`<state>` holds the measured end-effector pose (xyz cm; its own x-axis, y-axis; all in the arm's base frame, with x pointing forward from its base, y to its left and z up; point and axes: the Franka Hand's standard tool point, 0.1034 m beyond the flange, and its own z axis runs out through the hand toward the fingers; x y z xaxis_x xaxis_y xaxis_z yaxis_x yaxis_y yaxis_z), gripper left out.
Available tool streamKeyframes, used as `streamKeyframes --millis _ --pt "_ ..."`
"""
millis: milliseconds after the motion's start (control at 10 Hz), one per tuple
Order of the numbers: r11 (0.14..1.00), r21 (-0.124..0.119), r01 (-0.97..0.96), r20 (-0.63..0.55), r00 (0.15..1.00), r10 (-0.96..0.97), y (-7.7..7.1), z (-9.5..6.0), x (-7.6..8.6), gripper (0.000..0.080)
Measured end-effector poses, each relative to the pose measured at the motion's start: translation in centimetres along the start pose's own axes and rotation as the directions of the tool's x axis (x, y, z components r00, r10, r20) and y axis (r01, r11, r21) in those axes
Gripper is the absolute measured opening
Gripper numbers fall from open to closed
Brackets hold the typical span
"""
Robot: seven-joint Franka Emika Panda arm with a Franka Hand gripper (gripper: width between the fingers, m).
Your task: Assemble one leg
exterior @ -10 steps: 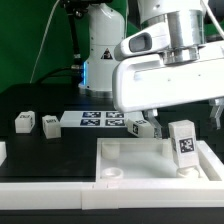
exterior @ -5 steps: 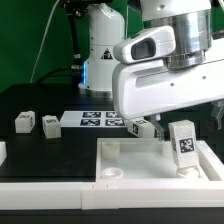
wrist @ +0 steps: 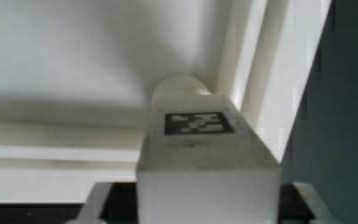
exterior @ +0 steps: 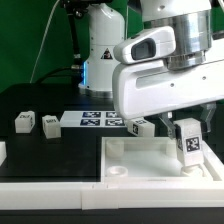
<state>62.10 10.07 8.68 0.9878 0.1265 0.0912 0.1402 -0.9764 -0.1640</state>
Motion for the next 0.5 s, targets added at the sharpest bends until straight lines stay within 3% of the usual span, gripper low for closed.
streamKeyframes --millis 200,500 --pt "0.997 0.004 -0.083 0.003 0.997 0.082 -0.17 0.05 -0.05 0.0290" --pt "0.862 0.012 -0.507 0.007 0.862 0.507 -0.89 0.40 -0.08 0.0291"
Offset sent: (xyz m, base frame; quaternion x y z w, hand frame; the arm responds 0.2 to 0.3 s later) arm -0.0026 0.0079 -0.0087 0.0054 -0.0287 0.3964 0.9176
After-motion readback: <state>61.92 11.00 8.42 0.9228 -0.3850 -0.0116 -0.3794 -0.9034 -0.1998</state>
